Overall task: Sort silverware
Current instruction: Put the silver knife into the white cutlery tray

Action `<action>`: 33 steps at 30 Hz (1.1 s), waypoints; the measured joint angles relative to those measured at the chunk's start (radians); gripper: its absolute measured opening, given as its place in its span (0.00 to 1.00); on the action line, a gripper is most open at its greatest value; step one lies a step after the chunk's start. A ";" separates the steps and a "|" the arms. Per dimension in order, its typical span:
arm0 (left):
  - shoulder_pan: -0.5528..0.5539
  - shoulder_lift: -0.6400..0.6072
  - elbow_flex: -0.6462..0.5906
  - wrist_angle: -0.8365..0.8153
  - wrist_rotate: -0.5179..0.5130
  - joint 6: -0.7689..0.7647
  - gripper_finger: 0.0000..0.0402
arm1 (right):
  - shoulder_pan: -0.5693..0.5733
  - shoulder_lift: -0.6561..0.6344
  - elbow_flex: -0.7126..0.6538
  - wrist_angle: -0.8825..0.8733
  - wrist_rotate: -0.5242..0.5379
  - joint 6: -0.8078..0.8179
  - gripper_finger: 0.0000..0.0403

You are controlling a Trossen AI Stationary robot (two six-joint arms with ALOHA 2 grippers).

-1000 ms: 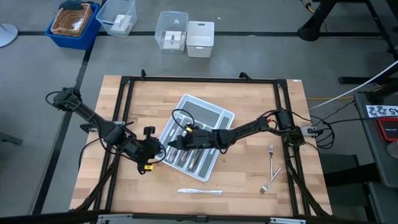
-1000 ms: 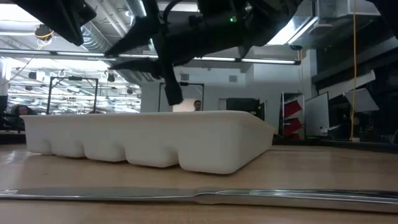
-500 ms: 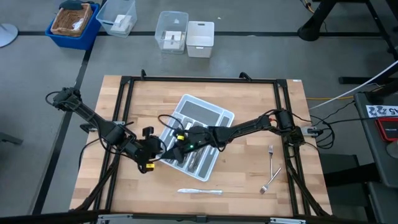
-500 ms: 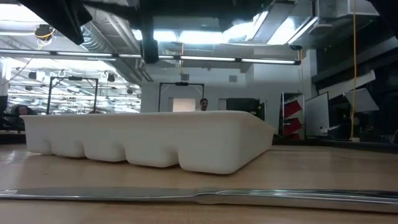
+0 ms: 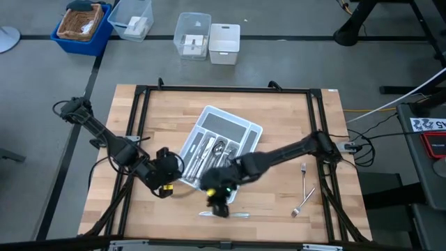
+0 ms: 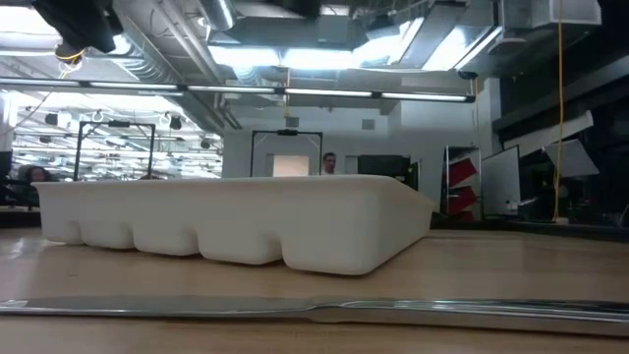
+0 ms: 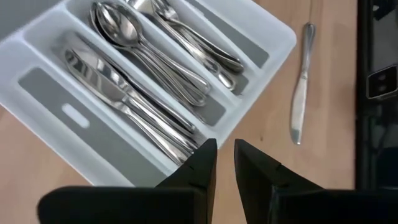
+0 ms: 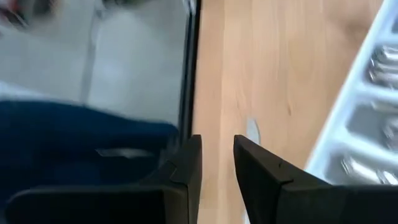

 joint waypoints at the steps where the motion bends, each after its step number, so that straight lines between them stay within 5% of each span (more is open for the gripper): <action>1: -0.006 0.000 0.000 0.000 0.000 -0.026 0.12 | 0.018 0.000 0.027 -0.063 0.020 -0.023 0.23; 5: -0.020 0.000 0.000 0.000 0.000 -0.110 0.12 | 0.096 0.000 0.095 -0.276 0.103 -0.097 0.23; 12: -0.018 0.000 0.000 0.060 -0.032 -0.185 0.12 | 0.211 0.021 0.095 -0.402 0.201 -0.104 0.23; 26: -0.017 0.000 0.000 0.149 -0.102 -0.025 0.12 | 0.253 0.114 0.095 -0.301 0.260 -0.094 0.24; 33: -0.017 0.000 0.000 0.150 -0.102 0.054 0.12 | 0.252 0.176 0.094 -0.255 0.258 -0.091 0.38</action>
